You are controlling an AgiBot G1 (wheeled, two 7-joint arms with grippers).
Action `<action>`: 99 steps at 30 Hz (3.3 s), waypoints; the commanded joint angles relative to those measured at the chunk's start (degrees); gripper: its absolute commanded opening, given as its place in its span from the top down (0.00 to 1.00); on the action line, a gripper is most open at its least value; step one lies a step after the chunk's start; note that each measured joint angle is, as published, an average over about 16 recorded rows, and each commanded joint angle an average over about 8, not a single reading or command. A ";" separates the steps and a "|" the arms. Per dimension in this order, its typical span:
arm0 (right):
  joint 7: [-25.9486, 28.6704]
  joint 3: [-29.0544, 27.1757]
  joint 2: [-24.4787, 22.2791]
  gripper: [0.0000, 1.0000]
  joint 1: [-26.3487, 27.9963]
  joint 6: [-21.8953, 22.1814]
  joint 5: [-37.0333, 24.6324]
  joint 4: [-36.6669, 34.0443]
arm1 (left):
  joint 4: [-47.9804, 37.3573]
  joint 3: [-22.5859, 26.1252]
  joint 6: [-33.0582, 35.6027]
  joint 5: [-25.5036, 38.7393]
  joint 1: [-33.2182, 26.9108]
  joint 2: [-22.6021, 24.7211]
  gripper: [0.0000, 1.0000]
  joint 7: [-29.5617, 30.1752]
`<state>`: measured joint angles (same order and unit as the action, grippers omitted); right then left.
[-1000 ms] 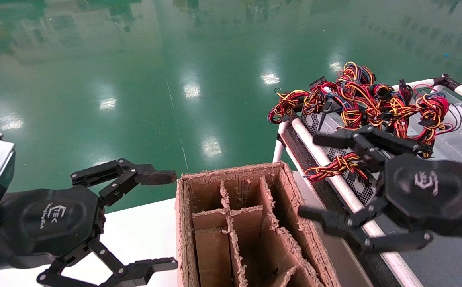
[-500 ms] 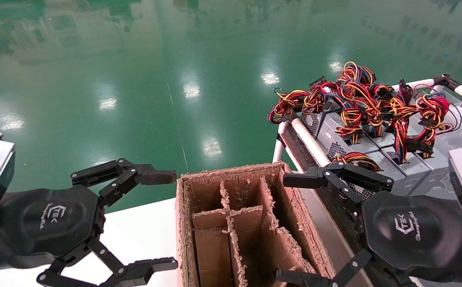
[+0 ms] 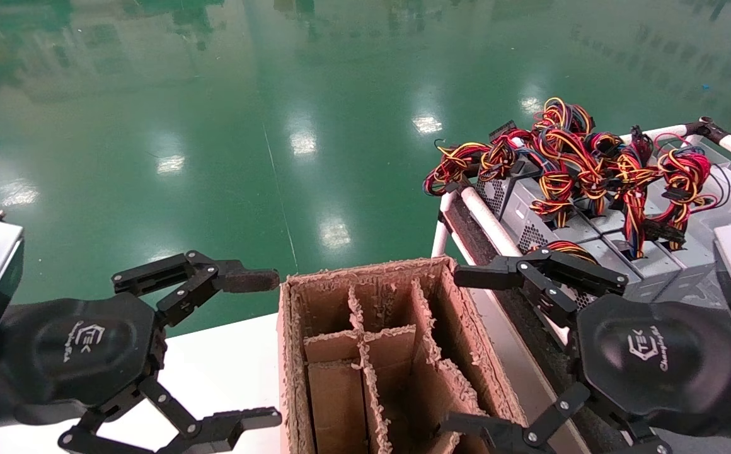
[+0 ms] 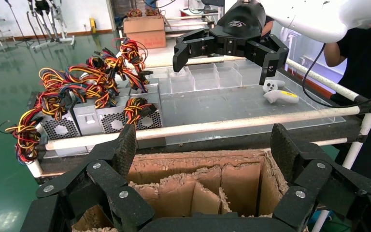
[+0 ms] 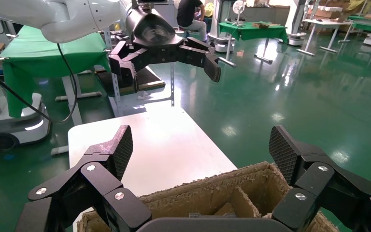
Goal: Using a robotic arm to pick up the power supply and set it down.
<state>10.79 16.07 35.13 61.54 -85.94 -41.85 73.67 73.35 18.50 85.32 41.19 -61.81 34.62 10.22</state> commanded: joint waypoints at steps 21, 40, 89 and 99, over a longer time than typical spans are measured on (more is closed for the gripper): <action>-0.05 -0.07 -0.13 0.00 0.01 0.30 0.00 -0.12 | 0.00 0.00 0.00 0.00 0.00 0.00 0.00 0.00; -0.06 -0.07 -0.17 0.00 0.01 0.37 0.00 -0.15 | 0.00 0.00 0.00 0.00 0.00 0.00 0.00 0.00; -0.05 -0.07 -0.17 0.00 0.01 0.38 0.01 -0.14 | 0.00 0.00 0.00 0.00 0.00 0.00 0.00 0.00; -0.05 -0.07 -0.17 0.00 0.01 0.38 0.01 -0.14 | 0.00 0.00 0.00 0.00 0.00 0.00 0.00 0.00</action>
<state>10.74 15.99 34.96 61.56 -85.56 -41.85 73.53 73.35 18.50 85.32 41.19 -61.81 34.62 10.22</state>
